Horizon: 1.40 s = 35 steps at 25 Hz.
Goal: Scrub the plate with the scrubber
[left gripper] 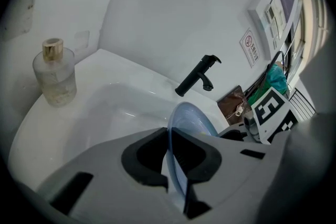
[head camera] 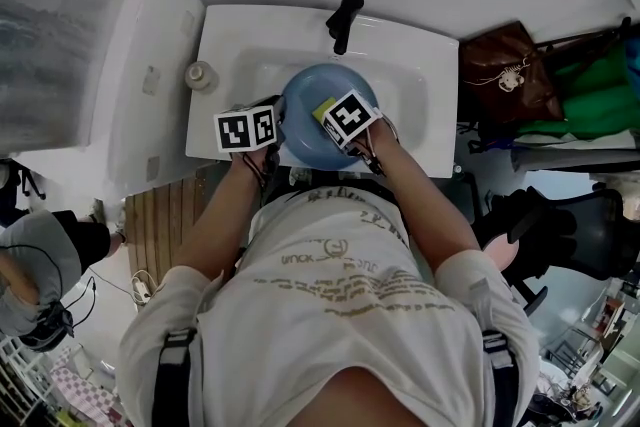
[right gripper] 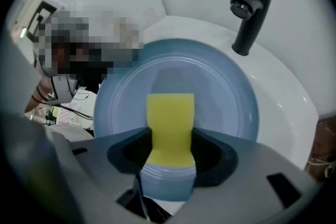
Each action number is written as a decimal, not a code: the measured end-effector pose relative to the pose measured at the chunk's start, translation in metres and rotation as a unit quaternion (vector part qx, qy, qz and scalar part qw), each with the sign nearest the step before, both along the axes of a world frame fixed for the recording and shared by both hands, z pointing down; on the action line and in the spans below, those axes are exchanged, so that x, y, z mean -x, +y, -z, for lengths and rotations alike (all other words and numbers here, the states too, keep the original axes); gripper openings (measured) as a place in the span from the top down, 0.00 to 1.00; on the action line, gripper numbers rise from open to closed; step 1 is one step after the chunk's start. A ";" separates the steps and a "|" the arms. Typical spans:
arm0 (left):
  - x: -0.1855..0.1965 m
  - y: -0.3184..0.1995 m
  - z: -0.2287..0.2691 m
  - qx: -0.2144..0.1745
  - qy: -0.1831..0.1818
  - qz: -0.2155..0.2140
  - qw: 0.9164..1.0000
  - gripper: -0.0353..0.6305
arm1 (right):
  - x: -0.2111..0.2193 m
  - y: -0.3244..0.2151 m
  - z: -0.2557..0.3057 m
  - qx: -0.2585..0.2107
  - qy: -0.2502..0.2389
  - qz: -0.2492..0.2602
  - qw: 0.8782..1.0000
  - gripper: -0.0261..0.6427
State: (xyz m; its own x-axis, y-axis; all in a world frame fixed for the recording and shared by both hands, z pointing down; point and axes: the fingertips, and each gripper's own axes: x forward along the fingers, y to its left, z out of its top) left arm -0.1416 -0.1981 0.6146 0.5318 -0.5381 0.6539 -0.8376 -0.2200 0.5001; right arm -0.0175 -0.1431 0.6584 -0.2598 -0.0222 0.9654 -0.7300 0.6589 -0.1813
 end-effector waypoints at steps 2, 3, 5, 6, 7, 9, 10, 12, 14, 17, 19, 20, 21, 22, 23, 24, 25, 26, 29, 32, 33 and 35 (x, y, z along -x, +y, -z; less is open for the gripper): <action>0.002 0.000 -0.002 0.003 0.000 0.004 1.000 0.88 | 0.004 0.009 -0.001 0.005 -0.003 0.016 1.000 0.62; 0.002 0.001 -0.003 0.005 0.000 0.006 1.000 0.88 | 0.006 0.015 -0.001 0.008 -0.004 0.027 1.000 0.62; 0.003 0.001 -0.005 0.012 0.000 0.010 1.000 0.88 | 0.008 0.027 -0.001 0.012 -0.006 0.050 0.999 0.62; 0.004 0.001 -0.005 0.016 0.000 0.012 1.000 0.88 | 0.009 0.032 -0.001 0.009 -0.006 0.057 0.998 0.62; 0.004 0.002 -0.006 0.019 -0.001 0.012 1.000 0.88 | 0.010 0.035 0.000 0.002 -0.010 0.063 0.998 0.62; 0.004 0.002 -0.008 0.026 -0.003 0.012 1.000 0.88 | 0.013 0.037 0.004 -0.024 -0.027 0.072 0.997 0.62; 0.004 0.002 -0.009 0.030 -0.004 0.012 0.999 0.88 | 0.015 0.037 0.008 -0.039 -0.039 0.074 0.996 0.62; 0.004 0.002 -0.012 0.038 -0.002 0.016 0.999 0.88 | 0.020 0.033 0.019 -0.074 -0.066 0.079 0.992 0.62; 0.004 0.002 -0.016 0.050 0.006 0.023 0.998 0.88 | 0.024 0.027 0.034 -0.115 -0.097 0.077 0.986 0.62; 0.003 0.002 -0.023 0.070 0.022 0.034 0.997 0.88 | 0.021 0.021 0.053 -0.166 -0.136 0.045 0.976 0.62; 0.003 0.003 -0.029 0.087 0.029 0.043 0.995 0.88 | 0.016 0.017 0.066 -0.204 -0.157 0.025 0.966 0.62; 0.003 0.003 -0.033 0.097 0.034 0.049 0.994 0.88 | 0.014 0.014 0.073 -0.225 -0.167 0.015 0.960 0.62; 0.003 0.004 -0.036 0.107 0.040 0.056 0.992 0.88 | 0.011 0.012 0.080 -0.245 -0.180 0.004 0.953 0.62; 0.002 0.004 -0.040 0.118 0.047 0.063 0.990 0.88 | 0.008 0.010 0.087 -0.263 -0.193 -0.008 0.945 0.62; 0.002 0.004 -0.044 0.127 0.051 0.069 0.988 0.88 | 0.005 0.009 0.094 -0.278 -0.207 -0.022 0.938 0.62; 0.002 0.005 -0.048 0.136 0.052 0.074 0.987 0.88 | 0.001 0.007 0.101 -0.291 -0.219 -0.037 0.931 0.62; 0.002 0.005 -0.051 0.143 0.051 0.079 0.985 0.88 | -0.003 0.005 0.107 -0.303 -0.229 -0.052 0.923 0.62; 0.002 0.005 -0.054 0.150 0.050 0.083 0.984 0.88 | -0.007 0.004 0.113 -0.313 -0.238 -0.066 0.917 0.62; 0.000 0.006 -0.063 0.176 0.049 0.094 0.979 0.88 | -0.017 0.002 0.129 -0.334 -0.261 -0.083 0.902 0.62; 0.002 0.006 -0.071 0.194 0.035 0.103 0.975 0.85 | -0.021 0.003 0.143 -0.359 -0.285 -0.089 0.884 0.62; 0.003 0.007 -0.074 0.199 0.029 0.106 0.974 0.84 | -0.023 0.002 0.147 -0.367 -0.291 -0.095 0.878 0.62; 0.005 0.008 -0.078 0.207 0.016 0.109 0.972 0.84 | -0.028 0.002 0.152 -0.377 -0.298 -0.108 0.870 0.62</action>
